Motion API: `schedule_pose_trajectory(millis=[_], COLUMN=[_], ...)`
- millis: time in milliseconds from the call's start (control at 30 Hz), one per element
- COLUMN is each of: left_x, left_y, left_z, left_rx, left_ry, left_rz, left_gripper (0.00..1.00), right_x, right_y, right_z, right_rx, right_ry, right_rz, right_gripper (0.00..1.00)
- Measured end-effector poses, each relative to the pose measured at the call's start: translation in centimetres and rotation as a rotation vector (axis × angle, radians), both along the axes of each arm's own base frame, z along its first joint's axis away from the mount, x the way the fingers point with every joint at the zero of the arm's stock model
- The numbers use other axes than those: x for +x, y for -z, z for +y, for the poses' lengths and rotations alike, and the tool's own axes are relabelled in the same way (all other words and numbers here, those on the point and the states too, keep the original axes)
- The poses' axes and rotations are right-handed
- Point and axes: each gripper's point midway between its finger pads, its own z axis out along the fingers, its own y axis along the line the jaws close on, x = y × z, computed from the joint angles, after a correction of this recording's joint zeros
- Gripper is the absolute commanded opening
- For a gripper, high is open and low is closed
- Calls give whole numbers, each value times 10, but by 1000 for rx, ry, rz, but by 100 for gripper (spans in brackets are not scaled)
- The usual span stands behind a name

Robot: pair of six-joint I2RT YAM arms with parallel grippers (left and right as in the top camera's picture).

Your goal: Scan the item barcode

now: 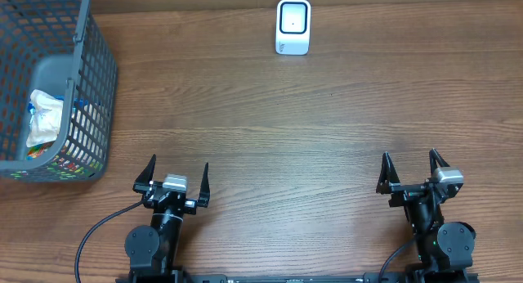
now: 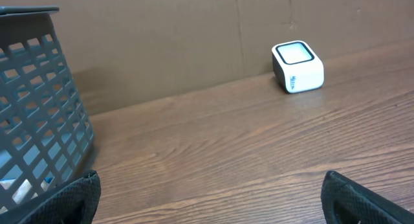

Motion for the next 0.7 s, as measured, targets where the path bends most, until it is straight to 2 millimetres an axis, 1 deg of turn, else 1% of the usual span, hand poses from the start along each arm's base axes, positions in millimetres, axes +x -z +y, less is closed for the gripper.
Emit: schedule_pose_trajectory(millis=[333,467,700], left_x=[-2,-5,-9], left_y=[-17,-18,-33], left_z=[-1,-4,-8], left_rx=[1,-2,-5], left_ry=[5,22,47], left_rz=[-30,-7,-25], left_gripper=[100,100,100], right_x=[0,-1,-3], right_y=[-1,-7,-17], right_z=[1,3,10], right_rx=[0,2,5], right_ry=[-5,-17,-59], right_rz=[-3,-22,-52], right_gripper=[100,100,100])
